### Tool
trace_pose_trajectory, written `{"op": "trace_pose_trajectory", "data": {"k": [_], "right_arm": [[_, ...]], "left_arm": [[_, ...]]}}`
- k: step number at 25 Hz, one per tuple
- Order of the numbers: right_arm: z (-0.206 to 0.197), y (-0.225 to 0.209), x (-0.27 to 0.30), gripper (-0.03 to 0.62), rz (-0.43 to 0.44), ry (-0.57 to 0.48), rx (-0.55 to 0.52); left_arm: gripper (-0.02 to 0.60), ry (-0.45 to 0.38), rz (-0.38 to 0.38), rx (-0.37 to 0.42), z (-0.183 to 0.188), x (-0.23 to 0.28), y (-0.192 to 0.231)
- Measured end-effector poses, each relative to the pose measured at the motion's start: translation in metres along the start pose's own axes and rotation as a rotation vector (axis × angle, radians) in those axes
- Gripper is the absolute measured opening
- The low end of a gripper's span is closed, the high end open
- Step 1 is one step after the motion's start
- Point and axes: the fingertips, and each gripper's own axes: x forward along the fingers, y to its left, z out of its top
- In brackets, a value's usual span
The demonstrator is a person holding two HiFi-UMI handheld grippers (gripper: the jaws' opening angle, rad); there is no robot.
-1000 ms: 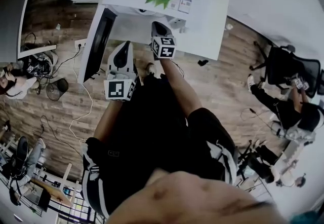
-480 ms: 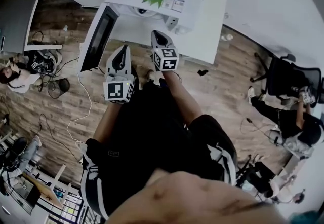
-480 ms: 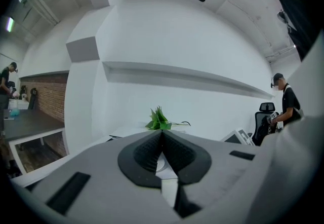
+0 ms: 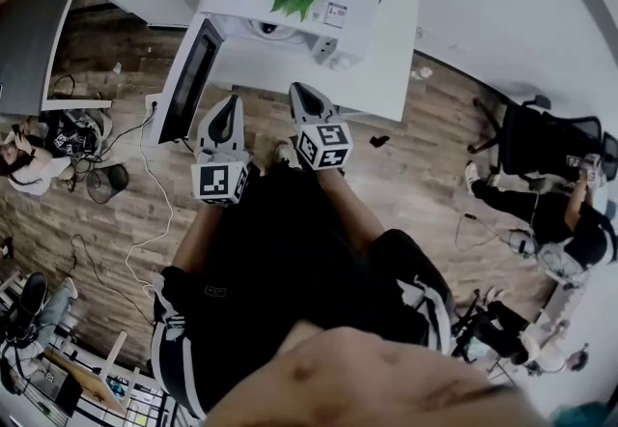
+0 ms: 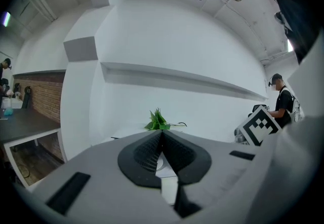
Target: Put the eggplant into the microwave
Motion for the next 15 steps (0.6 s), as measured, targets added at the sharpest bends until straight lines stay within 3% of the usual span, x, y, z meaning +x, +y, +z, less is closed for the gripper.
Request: {"op": "trace_pose_trajectory", "data": {"k": [5, 10, 15], "right_arm": [[0.005, 0.02, -0.013, 0.037, -0.02, -0.005, -0.025], [0.007, 0.042, -0.021, 0.037, -0.03, -0.012, -0.055], [0.005, 0.062, -0.025, 0.037, -0.025, -0.014, -0.064]], "left_arm": [[0.032, -0.023, -0.04, -0.031, 0.013, -0.013, 0.015], [0.032, -0.028, -0.076, 0.011, 0.016, -0.019, 0.023], [0.032, -0.026, -0.099, -0.012, 0.012, -0.023, 0.025]]}}
